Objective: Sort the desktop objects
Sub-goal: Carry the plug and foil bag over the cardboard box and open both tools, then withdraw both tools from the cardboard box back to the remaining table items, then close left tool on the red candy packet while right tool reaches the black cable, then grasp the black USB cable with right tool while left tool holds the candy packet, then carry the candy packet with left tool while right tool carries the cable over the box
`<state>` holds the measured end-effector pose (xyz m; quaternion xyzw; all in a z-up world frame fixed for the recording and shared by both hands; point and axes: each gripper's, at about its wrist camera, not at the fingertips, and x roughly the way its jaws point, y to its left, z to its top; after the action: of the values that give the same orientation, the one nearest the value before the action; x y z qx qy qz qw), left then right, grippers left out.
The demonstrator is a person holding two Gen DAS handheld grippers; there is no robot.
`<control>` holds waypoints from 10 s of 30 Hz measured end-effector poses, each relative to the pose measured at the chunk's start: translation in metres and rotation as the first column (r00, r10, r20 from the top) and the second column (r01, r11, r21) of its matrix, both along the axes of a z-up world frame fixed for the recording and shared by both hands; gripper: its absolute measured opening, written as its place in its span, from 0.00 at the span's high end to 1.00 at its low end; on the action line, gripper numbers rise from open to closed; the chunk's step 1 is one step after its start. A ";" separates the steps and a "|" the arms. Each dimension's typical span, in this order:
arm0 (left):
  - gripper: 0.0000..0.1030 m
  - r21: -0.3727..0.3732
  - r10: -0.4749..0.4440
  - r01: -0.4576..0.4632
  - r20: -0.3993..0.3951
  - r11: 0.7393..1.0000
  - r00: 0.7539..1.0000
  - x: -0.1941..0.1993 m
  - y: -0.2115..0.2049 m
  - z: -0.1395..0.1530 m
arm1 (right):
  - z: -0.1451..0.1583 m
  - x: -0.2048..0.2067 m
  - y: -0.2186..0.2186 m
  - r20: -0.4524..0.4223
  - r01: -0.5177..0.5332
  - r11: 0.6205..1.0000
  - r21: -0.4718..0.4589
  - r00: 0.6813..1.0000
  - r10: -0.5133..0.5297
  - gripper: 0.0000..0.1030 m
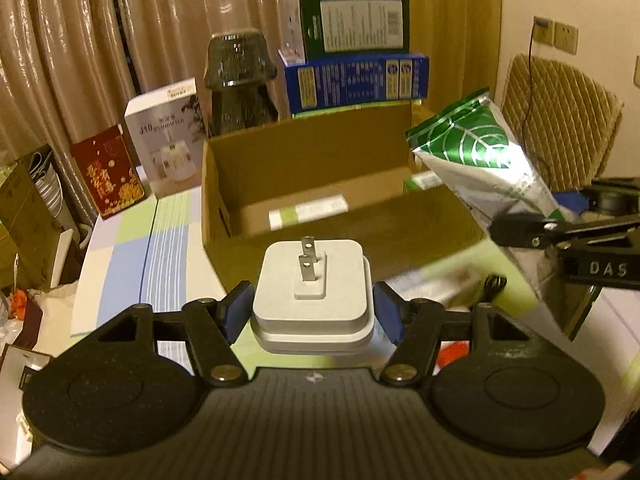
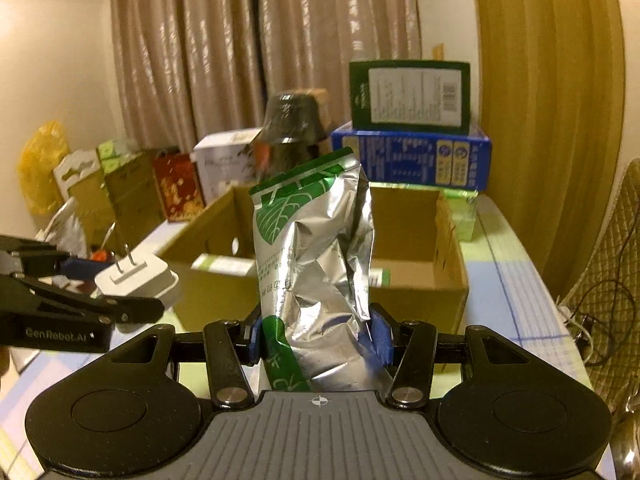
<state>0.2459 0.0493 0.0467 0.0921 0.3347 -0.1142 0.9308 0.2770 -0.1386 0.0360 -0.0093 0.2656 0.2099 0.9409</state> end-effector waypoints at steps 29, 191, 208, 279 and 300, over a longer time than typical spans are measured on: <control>0.41 -0.115 0.166 -0.158 0.066 0.981 0.984 0.119 0.027 0.022 | 0.025 0.119 0.047 -0.011 0.118 0.985 0.129 0.993 -0.117 0.53; 0.78 -0.025 -0.153 0.151 -0.112 0.988 0.982 -0.004 -0.050 -0.096 | -0.143 0.059 -0.042 -0.304 -0.523 0.813 -0.254 0.842 0.447 0.36; 0.78 -0.048 -0.155 0.150 -0.115 0.987 0.981 -0.008 -0.057 -0.094 | -0.117 0.010 -0.036 -0.370 -0.410 0.894 -0.180 0.870 0.324 0.90; 0.78 -0.210 0.130 -0.112 0.074 0.971 0.989 0.115 0.019 0.008 | -0.001 0.097 0.019 0.043 0.062 0.996 0.064 0.997 -0.065 0.90; 0.78 -0.220 0.158 -0.151 0.017 0.964 0.987 0.144 0.028 -0.014 | -0.013 0.114 0.030 0.021 0.060 0.996 0.061 0.998 -0.061 0.90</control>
<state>0.3895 0.0776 0.0330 -0.0352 0.3104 -0.0757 0.9469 0.3914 -0.1088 0.0233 0.0250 0.2484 0.1891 0.9497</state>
